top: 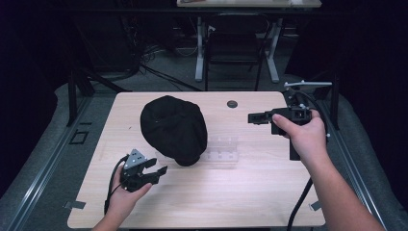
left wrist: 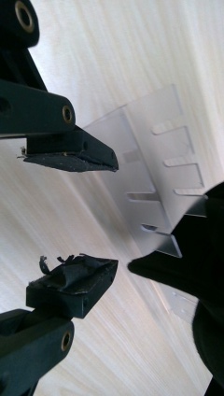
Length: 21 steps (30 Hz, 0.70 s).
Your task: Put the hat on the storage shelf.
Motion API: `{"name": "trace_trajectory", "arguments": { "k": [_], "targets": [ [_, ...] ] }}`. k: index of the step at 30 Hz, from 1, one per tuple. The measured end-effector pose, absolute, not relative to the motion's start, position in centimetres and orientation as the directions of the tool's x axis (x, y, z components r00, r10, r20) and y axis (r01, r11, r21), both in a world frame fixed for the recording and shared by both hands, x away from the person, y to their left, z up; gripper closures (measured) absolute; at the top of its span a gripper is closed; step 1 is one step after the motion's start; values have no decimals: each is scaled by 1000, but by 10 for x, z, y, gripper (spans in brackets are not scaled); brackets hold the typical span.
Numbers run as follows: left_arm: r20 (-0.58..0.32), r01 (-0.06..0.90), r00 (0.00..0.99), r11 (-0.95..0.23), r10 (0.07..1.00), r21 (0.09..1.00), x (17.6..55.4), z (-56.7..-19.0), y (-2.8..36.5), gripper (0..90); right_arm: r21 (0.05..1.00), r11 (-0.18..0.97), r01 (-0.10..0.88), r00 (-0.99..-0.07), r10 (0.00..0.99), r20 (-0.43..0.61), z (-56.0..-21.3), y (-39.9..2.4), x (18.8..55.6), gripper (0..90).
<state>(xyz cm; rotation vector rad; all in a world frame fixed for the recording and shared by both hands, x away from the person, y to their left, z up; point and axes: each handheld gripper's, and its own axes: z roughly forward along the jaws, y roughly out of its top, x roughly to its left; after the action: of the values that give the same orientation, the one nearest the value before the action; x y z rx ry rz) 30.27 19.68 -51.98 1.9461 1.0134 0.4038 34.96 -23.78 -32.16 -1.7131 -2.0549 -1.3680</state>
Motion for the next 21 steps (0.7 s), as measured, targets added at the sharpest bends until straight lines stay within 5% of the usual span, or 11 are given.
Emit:
{"name": "trace_trajectory", "arguments": {
  "k": [21],
  "targets": [
    [-124, 525, 573, -247, 810, 814, 306, -545, 217, 483, 595, 19, 803, -368, 802, 471, -385, -256, 304, 563]
  ]
}}
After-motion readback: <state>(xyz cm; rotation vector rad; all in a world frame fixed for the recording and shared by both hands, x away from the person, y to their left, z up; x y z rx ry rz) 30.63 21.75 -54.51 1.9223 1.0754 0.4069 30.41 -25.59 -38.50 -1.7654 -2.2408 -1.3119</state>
